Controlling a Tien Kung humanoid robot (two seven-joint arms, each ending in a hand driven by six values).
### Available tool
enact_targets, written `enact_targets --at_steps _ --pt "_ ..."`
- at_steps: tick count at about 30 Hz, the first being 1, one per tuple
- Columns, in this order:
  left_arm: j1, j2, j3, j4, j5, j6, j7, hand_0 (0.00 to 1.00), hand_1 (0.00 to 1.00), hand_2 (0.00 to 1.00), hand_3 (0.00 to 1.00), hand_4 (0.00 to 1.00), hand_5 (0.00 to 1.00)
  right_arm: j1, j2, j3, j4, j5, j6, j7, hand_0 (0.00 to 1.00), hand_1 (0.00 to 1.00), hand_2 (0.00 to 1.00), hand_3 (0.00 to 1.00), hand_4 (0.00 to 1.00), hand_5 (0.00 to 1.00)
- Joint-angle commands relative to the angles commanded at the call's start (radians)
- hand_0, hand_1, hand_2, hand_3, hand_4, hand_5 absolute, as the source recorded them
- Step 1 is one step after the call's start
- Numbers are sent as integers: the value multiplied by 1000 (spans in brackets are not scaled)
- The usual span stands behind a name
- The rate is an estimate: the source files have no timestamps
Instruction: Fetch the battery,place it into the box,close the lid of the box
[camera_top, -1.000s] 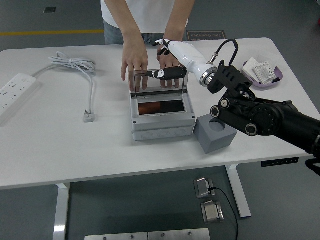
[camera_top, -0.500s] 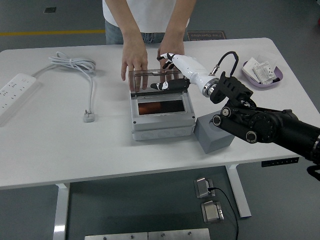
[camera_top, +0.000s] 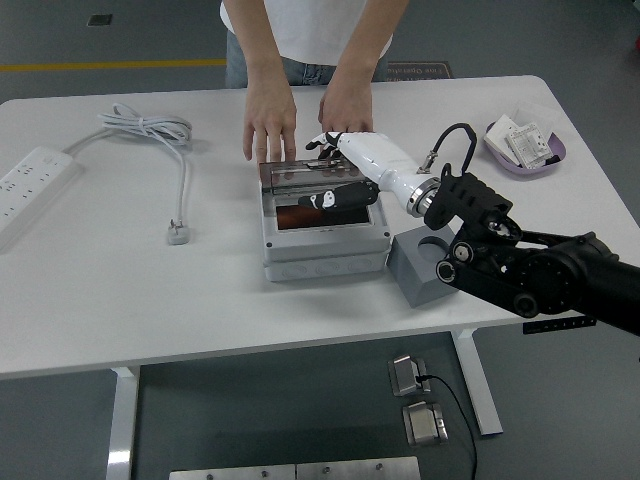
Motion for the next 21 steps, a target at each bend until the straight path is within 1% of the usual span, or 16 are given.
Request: enact_targets --at_steps 2,3,5,15,21 --pt "1 -1 0 0 -1 0 1 569 638 592 598 622 152 -10 -8 4 34 -16 5 -12 657 662 683 784 981 605" --pt "1 -1 0 0 -1 0 1 568 639 593 599 622 151 -16 -10 5 50 -24 8 -18 640 659 683 785 979 609" --pt "2 -2 0 0 -1 0 1 568 639 593 599 622 151 -25 -12 4 71 -33 13 -26 640 659 683 785 979 609" --pt "4 -4 -6 -1 4 0 3 567 639 592 598 622 153 -68 -17 -14 142 -53 26 -49 608 653 683 790 976 611" --pt "5 -5 -8 -1 3 1 4 567 639 592 597 622 153 -79 -31 26 177 -87 39 -66 607 651 683 794 975 613"
